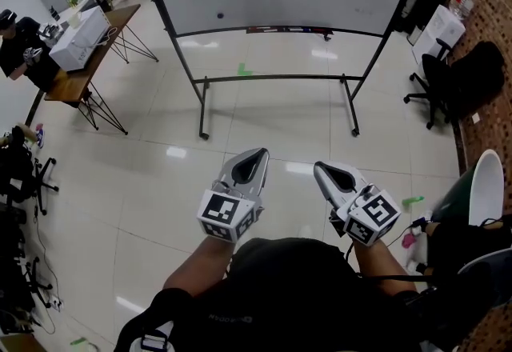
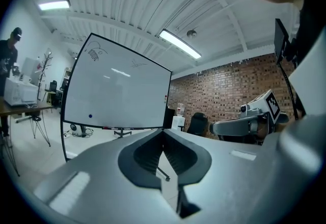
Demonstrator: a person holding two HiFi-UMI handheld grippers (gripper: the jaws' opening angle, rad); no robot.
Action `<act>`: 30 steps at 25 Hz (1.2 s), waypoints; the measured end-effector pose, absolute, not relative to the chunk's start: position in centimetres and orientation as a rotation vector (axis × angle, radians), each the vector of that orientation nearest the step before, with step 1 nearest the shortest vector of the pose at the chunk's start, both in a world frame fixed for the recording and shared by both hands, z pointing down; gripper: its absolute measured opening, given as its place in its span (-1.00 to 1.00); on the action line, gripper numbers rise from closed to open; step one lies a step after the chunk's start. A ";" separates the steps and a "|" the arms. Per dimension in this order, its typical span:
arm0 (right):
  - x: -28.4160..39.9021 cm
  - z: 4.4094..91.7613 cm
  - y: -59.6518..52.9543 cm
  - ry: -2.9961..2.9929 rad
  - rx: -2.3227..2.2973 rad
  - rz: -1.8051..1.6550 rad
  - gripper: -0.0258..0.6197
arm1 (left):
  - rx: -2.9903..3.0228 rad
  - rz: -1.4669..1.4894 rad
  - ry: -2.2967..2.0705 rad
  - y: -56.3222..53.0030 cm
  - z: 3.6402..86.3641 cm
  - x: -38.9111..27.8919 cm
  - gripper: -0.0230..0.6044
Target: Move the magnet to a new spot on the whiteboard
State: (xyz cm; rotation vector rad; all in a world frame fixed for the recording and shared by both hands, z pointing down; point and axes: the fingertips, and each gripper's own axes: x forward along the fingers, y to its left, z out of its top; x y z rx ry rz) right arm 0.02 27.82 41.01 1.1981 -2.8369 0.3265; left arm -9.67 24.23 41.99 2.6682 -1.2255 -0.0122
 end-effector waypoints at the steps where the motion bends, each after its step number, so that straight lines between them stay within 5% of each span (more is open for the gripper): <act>1: 0.9 41.1 28.1 -2.831 1.196 0.331 -0.90 | 2.669 -0.017 -1.235 24.4 41.8 -8.9 -0.88; 30: 4.7 41.9 27.6 -2.844 1.231 0.340 -0.90 | 2.645 0.039 -1.312 24.2 41.9 -6.3 -0.88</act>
